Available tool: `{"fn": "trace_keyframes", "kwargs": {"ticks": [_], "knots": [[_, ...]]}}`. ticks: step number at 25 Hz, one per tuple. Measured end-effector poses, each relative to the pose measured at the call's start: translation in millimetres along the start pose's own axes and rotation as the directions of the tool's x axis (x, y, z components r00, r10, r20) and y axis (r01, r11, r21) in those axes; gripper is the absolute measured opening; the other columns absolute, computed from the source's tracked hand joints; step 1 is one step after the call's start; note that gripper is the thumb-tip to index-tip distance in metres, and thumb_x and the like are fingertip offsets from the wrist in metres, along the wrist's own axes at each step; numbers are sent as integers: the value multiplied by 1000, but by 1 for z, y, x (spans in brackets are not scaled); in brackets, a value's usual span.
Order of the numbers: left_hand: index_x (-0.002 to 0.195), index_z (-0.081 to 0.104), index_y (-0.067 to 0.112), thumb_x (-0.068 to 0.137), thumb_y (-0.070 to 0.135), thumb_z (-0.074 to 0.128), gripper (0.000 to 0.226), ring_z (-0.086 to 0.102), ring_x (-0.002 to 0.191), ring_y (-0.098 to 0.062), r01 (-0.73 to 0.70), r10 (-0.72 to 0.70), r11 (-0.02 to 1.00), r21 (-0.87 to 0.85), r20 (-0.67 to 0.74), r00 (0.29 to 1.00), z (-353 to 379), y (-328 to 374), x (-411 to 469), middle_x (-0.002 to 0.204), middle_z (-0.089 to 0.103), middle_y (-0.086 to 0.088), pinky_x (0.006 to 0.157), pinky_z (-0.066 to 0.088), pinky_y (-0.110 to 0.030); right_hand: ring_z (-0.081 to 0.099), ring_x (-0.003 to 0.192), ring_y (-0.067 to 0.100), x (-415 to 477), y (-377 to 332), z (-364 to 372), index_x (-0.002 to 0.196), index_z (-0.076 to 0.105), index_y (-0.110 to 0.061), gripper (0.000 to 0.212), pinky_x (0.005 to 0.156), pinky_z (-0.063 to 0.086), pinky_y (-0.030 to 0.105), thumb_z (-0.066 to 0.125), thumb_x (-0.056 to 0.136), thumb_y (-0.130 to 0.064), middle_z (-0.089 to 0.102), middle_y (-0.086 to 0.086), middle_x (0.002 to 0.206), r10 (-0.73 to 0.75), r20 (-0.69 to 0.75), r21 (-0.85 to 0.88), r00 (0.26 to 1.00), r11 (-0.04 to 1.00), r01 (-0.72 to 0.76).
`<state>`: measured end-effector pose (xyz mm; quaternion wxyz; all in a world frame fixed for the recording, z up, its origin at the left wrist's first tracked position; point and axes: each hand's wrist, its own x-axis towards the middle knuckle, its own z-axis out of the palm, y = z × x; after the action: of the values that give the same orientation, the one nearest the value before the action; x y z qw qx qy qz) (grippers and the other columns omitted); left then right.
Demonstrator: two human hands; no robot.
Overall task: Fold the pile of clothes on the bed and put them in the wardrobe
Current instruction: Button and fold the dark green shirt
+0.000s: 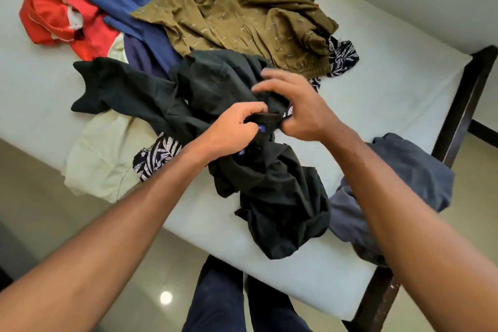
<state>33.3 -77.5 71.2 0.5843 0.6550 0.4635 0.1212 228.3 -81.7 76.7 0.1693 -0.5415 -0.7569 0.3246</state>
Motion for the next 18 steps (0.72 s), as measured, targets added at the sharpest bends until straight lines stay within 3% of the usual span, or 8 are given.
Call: {"fn": "trace_keyframes", "kwargs": {"ticks": [2, 4, 6, 8, 10, 12, 15, 18], "knots": [[96, 61, 11, 79, 12, 60, 17, 55, 65, -3, -99, 113, 984, 150, -91, 989, -10, 34, -14, 74, 60, 9, 65, 45, -25, 66, 87, 26, 9, -13, -11, 94, 69, -23, 23, 69, 42, 32, 60, 73, -26, 66, -10, 81, 72, 120, -81, 990, 995, -63], [112, 63, 22, 75, 25, 72, 38, 61, 84, -4, -118, 186, 936, 331, -182, 965, -28, 56, -24, 94, 67, 10, 79, 49, -23, 61, 76, 28, 8, -26, -26, 79, 59, -19, 16, 62, 41, 37, 55, 77, -33, 58, -5, 68, 174, -2, -22, 985, 984, -174], [114, 62, 29, 73, 21, 72, 43, 64, 99, -17, -49, 241, 847, 529, -301, 923, -46, 72, -39, 104, 68, 5, 86, 52, -33, 59, 71, 27, -9, -43, -50, 74, 58, -14, 24, 65, 46, 41, 59, 80, -36, 58, 0, 66, 255, -225, 167, 940, 961, -220], [106, 68, 30, 74, 11, 65, 37, 63, 98, -29, 50, 305, 786, 616, -457, 836, -56, 98, -54, 99, 64, 0, 80, 53, -43, 60, 68, 23, -33, -65, -82, 72, 62, -16, 17, 63, 49, 39, 65, 83, -29, 61, -1, 66, 278, -403, 299, 872, 940, -162], [105, 71, 27, 78, 7, 63, 34, 62, 94, -33, 55, 393, 747, 663, -507, 767, -59, 139, -73, 98, 62, -2, 74, 52, -43, 59, 65, 11, -61, -91, -121, 74, 68, -26, 13, 61, 49, 32, 69, 84, -17, 63, -12, 67, 332, -530, 405, 780, 908, -111], [109, 71, 23, 82, 9, 64, 31, 64, 96, -35, -4, 494, 716, 698, -502, 710, -62, 183, -89, 100, 68, -5, 73, 49, -43, 60, 62, 6, -89, -111, -165, 74, 70, -32, 18, 62, 49, 29, 72, 79, -15, 66, -15, 66, 387, -648, 450, 656, 890, -80], [113, 74, 20, 89, 18, 67, 25, 69, 101, -31, -168, 581, 737, 655, -486, 653, -75, 235, -106, 103, 76, -8, 79, 49, -37, 69, 68, 13, -136, -128, -221, 83, 75, -27, 14, 65, 58, 35, 71, 77, -15, 73, -6, 74, 414, -780, 430, 468, 899, -80], [117, 75, 16, 92, 20, 61, 29, 68, 107, -18, -372, 675, 689, 622, -362, 643, -91, 288, -116, 112, 75, -5, 87, 50, -30, 70, 76, 18, -184, -146, -268, 97, 78, -18, 14, 67, 52, 23, 73, 83, -17, 75, -1, 84, 372, -867, 332, 331, 927, -174]]}}
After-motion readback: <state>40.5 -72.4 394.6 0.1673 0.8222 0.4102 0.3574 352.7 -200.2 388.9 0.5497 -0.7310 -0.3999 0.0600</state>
